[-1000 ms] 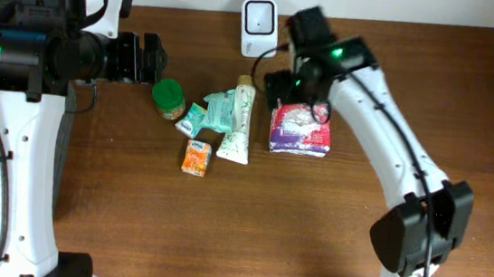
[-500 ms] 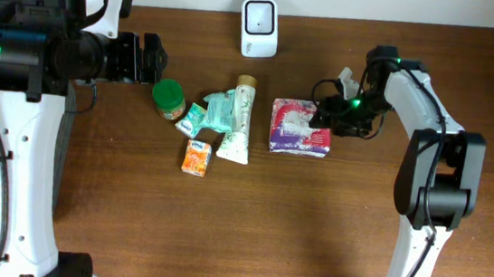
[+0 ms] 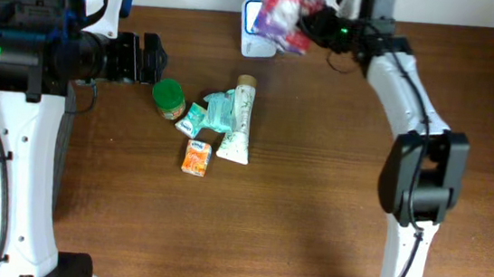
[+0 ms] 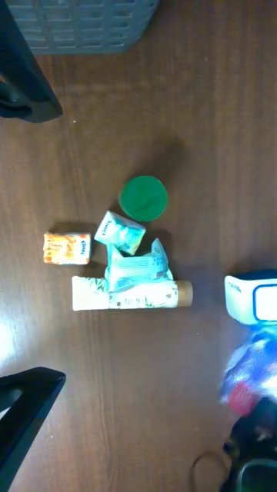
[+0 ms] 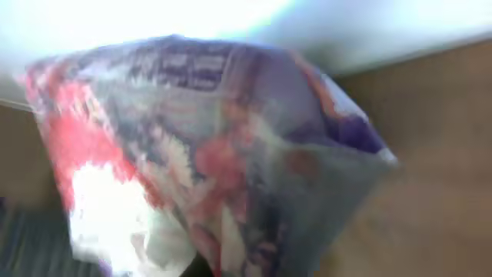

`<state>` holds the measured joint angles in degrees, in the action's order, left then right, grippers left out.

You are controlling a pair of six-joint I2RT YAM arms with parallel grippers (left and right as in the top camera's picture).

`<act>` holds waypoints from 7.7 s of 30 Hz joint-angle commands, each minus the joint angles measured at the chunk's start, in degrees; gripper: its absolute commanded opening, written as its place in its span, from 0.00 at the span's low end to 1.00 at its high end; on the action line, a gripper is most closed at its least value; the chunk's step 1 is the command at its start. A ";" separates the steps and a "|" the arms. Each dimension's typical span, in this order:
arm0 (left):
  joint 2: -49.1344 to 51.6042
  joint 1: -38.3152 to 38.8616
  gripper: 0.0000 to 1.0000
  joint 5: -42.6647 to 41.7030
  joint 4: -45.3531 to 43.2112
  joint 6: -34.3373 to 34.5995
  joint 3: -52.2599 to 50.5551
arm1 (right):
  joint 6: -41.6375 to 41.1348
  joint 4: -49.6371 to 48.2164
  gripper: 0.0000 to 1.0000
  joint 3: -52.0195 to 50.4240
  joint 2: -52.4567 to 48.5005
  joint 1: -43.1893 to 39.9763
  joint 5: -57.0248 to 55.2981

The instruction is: Scan the item barcode

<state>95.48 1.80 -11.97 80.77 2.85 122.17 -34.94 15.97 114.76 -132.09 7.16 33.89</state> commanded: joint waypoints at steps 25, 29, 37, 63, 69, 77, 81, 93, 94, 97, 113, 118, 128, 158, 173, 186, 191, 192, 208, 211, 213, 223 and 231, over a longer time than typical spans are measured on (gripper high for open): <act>0.09 -0.11 0.99 -0.20 -0.15 0.35 0.26 | -6.01 25.40 0.04 1.57 5.18 -29.29 -16.52; 0.11 -0.11 0.99 -0.20 -0.15 0.35 0.26 | -5.95 28.81 0.83 -1.09 4.20 -37.38 -16.85; 0.09 -0.11 0.99 -0.20 -0.15 0.35 0.26 | 9.42 29.77 0.99 -0.81 18.51 -35.71 -6.75; 0.11 -0.11 0.99 -0.20 -0.15 0.35 0.26 | 15.98 35.06 0.45 -0.98 -5.16 20.61 -21.79; 0.09 -0.11 0.99 -0.22 -0.15 0.35 0.26 | 16.02 46.90 0.04 0.76 -4.33 17.97 -30.42; 0.11 -0.11 0.99 -0.20 -0.15 0.35 0.26 | 19.89 68.22 0.62 13.38 -3.89 13.81 -40.44; 0.09 -0.11 0.99 -0.20 -0.15 0.35 0.26 | 19.15 71.71 0.66 18.88 -4.04 19.21 -42.14; 0.09 -0.11 0.99 -0.20 -0.15 0.35 0.26 | 1.84 54.18 0.68 -0.85 -4.24 27.21 -62.38; 0.11 -0.11 0.99 -0.20 -0.15 0.35 0.26 | 1.86 53.62 0.68 -0.94 -4.24 27.50 -63.34; 0.09 -0.11 0.99 -0.20 -0.15 0.35 0.26 | 1.86 52.74 0.66 -0.98 -4.39 27.54 -63.73; 0.09 -0.11 0.99 -0.20 -0.15 0.35 0.26 | 4.70 52.94 0.37 -1.14 -11.56 24.50 -62.60; 0.11 -0.11 0.99 -0.20 -0.15 0.35 0.26 | 14.73 53.79 0.04 1.18 -10.64 18.82 -43.78; 0.11 -0.11 0.99 -0.20 -0.15 0.35 0.26 | 42.45 66.47 0.05 3.78 -8.96 -1.81 14.95; 0.11 -0.11 0.99 -0.20 -0.15 0.35 0.26 | 15.56 77.42 0.99 18.58 -9.18 18.27 -45.53; 0.11 -0.11 0.99 -0.22 -0.15 0.35 0.26 | 15.54 73.13 0.99 12.24 -9.18 18.71 -47.41; 0.11 -0.11 0.99 -0.20 -0.15 0.35 0.26 | 15.52 64.02 0.56 4.68 -9.18 18.69 -56.04; 0.09 -0.11 0.99 -0.20 -0.15 0.35 0.26 | 16.92 64.59 0.18 7.61 -9.03 18.64 -56.26; 0.09 -0.11 0.99 -0.22 -0.15 0.35 0.26 | 18.64 65.29 0.18 9.22 -8.98 18.58 -53.31; 0.09 -0.11 0.99 -0.20 -0.15 0.35 0.26 | 40.74 71.23 0.04 18.12 -8.94 -0.07 27.98; 0.11 -0.11 0.99 -0.20 -0.15 0.35 0.26 | 42.93 70.58 0.04 18.12 -8.94 -0.07 37.22; 0.09 -0.11 0.99 -0.20 -0.15 0.35 0.26 | 44.19 70.60 0.04 18.12 -8.94 -0.07 43.01; 0.09 -0.11 0.99 -0.20 -0.15 0.35 0.26 | 53.31 67.73 0.04 18.12 -8.94 0.52 55.01; 0.11 -0.11 0.99 -0.20 -0.15 0.35 0.26 | 61.92 58.86 0.04 18.12 -8.94 4.09 54.10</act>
<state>95.48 1.80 -11.94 80.71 2.83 122.17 25.71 75.50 131.37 -141.82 10.15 84.38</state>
